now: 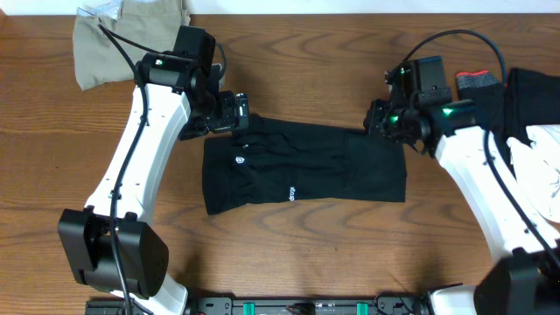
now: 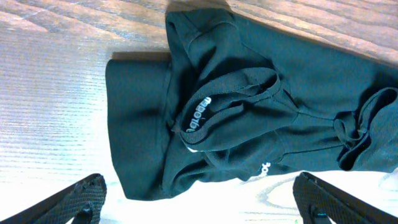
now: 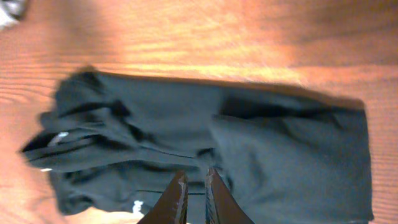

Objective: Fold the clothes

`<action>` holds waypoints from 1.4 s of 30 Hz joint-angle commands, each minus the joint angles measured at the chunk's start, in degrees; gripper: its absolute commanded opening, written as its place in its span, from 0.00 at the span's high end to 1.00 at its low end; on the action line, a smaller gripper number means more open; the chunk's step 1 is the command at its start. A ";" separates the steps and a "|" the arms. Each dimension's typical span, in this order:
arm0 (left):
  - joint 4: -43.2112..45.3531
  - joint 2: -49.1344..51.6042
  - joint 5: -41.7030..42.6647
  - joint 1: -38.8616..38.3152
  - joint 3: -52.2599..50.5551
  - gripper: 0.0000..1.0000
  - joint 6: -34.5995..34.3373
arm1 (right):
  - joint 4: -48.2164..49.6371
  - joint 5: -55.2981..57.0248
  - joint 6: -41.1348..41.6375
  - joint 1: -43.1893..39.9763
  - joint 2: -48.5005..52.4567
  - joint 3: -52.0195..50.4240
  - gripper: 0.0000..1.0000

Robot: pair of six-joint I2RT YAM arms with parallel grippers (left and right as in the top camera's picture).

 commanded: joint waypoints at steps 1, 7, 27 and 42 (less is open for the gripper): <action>-0.35 -0.35 -0.72 0.02 -0.11 0.02 0.52 | 0.07 2.69 -0.39 -0.26 5.31 -0.39 0.91; -0.35 -0.35 -0.72 0.02 -0.13 0.02 0.52 | 2.40 2.14 -0.15 -0.13 14.64 -0.39 0.94; -0.33 -0.35 -0.72 0.02 -0.11 0.02 0.55 | -9.79 1.64 -4.35 -4.42 6.19 9.01 0.39; -0.33 -0.35 -0.70 0.02 -0.13 0.02 0.52 | -8.76 1.55 -11.85 -12.57 5.51 -4.66 0.07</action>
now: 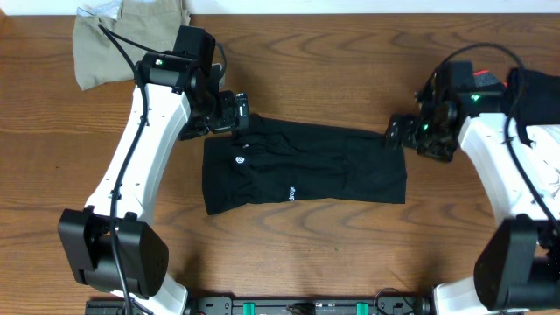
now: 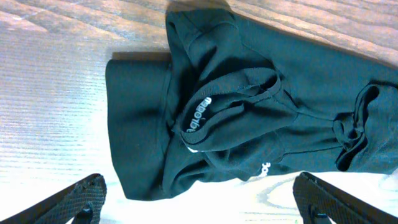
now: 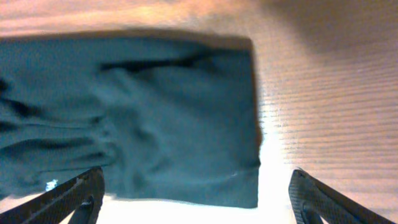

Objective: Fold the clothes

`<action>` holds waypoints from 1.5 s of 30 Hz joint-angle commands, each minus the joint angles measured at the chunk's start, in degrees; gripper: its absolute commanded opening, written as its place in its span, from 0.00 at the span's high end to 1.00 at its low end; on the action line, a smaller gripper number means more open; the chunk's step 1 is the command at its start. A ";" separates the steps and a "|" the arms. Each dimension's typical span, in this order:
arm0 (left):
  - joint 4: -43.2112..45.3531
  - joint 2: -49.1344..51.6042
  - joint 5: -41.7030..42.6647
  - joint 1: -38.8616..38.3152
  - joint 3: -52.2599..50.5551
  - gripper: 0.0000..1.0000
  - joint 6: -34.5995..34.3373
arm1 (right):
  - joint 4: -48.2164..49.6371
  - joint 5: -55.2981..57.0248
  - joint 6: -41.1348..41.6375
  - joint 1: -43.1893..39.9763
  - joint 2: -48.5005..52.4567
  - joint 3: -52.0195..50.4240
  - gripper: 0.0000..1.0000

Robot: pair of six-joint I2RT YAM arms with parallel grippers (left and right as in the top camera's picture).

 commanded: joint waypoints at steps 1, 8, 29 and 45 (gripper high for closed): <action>-0.42 -0.37 -0.72 0.02 -0.13 0.02 0.52 | 2.91 0.04 -1.42 -1.16 0.85 -4.68 0.06; -0.52 -0.37 -0.72 0.02 -0.13 0.02 0.52 | 13.88 -10.64 -6.82 -3.28 0.87 -13.68 0.01; -0.55 -0.37 -0.72 0.02 -0.13 0.02 0.52 | 26.60 -18.91 -5.35 -3.58 0.87 -24.00 0.52; -0.57 -0.37 -0.72 0.04 -0.13 0.02 0.55 | 11.98 -10.27 -2.89 -9.18 0.81 -10.97 0.99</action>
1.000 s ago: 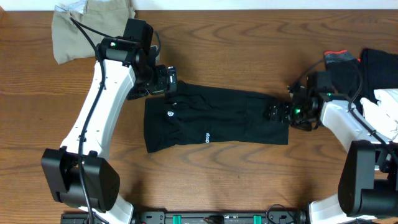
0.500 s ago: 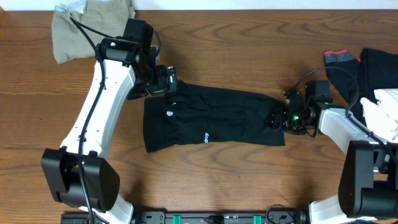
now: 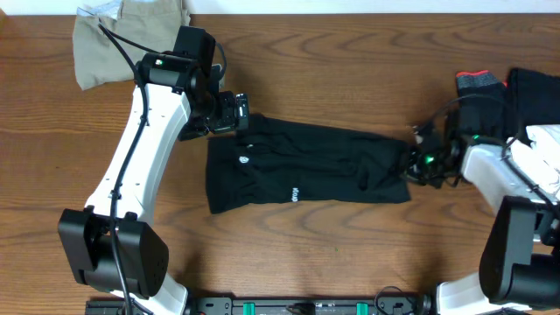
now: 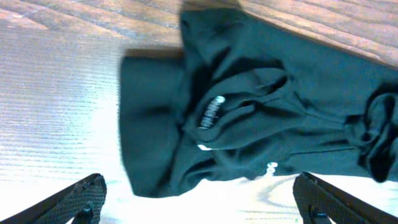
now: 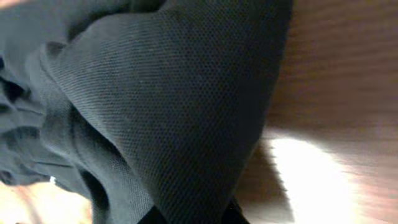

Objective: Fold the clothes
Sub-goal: 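Fold the right part leftward again with the right gripper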

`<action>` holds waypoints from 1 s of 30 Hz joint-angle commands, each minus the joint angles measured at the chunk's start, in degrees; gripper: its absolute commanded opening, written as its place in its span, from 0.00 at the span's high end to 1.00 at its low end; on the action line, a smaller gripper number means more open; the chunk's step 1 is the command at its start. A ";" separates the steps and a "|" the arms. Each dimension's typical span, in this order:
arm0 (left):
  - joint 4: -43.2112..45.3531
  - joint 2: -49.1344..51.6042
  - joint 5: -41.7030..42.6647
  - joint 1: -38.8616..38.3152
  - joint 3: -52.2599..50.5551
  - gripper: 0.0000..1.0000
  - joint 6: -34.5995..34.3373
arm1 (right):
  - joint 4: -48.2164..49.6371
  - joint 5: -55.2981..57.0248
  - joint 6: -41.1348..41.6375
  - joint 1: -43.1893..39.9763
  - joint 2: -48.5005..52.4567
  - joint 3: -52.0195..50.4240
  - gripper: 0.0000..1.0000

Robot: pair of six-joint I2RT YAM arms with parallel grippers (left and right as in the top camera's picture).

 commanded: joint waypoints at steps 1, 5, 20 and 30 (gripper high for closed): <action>-0.22 -0.35 -0.74 0.04 -0.13 0.02 0.55 | -3.85 6.21 0.11 -0.66 -0.11 6.64 0.99; -0.20 -0.35 -0.74 0.04 -0.13 0.02 0.55 | -9.73 10.97 0.02 -0.28 -0.11 12.02 0.99; 0.20 -0.35 -0.74 0.04 -0.13 0.02 0.52 | -19.98 37.05 8.07 15.50 -0.09 18.62 0.97; 0.20 -0.35 -0.74 0.02 -0.13 0.02 0.52 | -19.71 38.95 14.05 30.80 -0.07 18.45 0.92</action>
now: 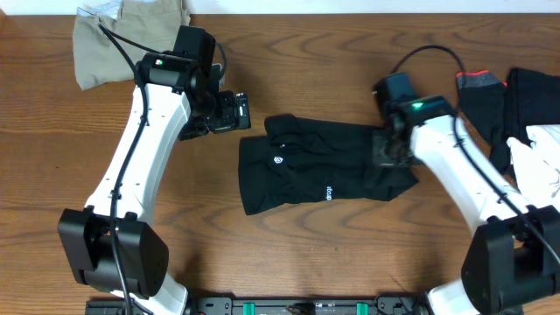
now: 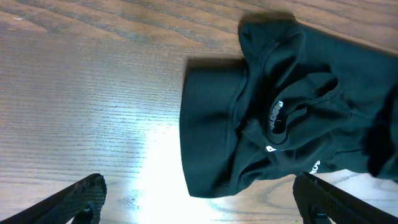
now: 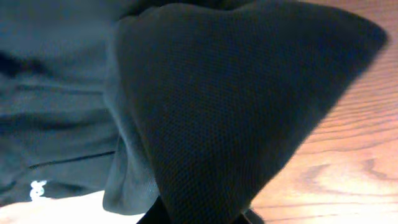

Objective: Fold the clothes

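A black garment (image 1: 324,171) lies mid-table, and in the left wrist view its collar end (image 2: 280,118) shows white lettering. My right gripper (image 1: 391,144) is over the garment's right end and shut on the cloth, which is lifted and doubled back over the rest. In the right wrist view this cloth (image 3: 236,99) fills the frame and hides the fingers at my right gripper (image 3: 200,219). My left gripper (image 1: 232,114) hangs open just left of the garment's upper left corner. Its fingertips (image 2: 84,196) are wide apart with nothing between them.
A beige garment (image 1: 122,35) lies at the back left corner. A pile of dark and white clothes (image 1: 529,114) sits at the right edge, with a grey and red item (image 1: 479,83) beside it. Bare wood lies in front of the garment.
My right gripper, then shut on the garment's right edge low at the right, now holds that edge further left over the garment. The whole garment sits further right. The left arm has not moved.
My right gripper was shut above the garment's upper right, then open beside its right edge, then shut on that edge at table level. Now it holds the edge up, doubled leftward, and the garment has shifted right. My left gripper stayed open throughout.
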`<action>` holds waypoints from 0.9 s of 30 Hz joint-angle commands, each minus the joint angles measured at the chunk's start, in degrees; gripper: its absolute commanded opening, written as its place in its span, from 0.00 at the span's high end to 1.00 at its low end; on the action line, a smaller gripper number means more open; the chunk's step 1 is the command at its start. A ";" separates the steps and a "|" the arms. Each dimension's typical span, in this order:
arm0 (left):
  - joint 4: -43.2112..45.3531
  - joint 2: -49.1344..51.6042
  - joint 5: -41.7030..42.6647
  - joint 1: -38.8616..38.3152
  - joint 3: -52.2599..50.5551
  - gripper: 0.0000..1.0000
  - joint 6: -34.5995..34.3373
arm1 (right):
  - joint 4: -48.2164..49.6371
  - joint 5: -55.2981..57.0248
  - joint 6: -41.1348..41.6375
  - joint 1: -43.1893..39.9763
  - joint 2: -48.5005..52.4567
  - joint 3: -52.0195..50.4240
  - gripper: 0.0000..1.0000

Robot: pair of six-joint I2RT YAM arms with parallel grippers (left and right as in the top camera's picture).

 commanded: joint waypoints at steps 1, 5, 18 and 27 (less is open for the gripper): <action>-0.17 -0.37 -0.72 0.02 -0.13 0.02 0.52 | 0.57 1.68 4.68 5.11 -0.04 0.94 0.90; -0.57 -0.37 -0.72 0.02 -0.13 0.02 0.52 | 3.32 -0.52 6.88 9.20 0.02 0.90 0.71; -0.81 -0.37 -0.72 0.02 -0.13 0.02 0.52 | 9.70 -11.76 6.75 12.26 3.13 0.90 0.46; -0.81 -0.37 -0.72 0.02 -0.13 0.02 0.55 | 11.26 -13.66 2.29 11.41 2.80 4.70 0.45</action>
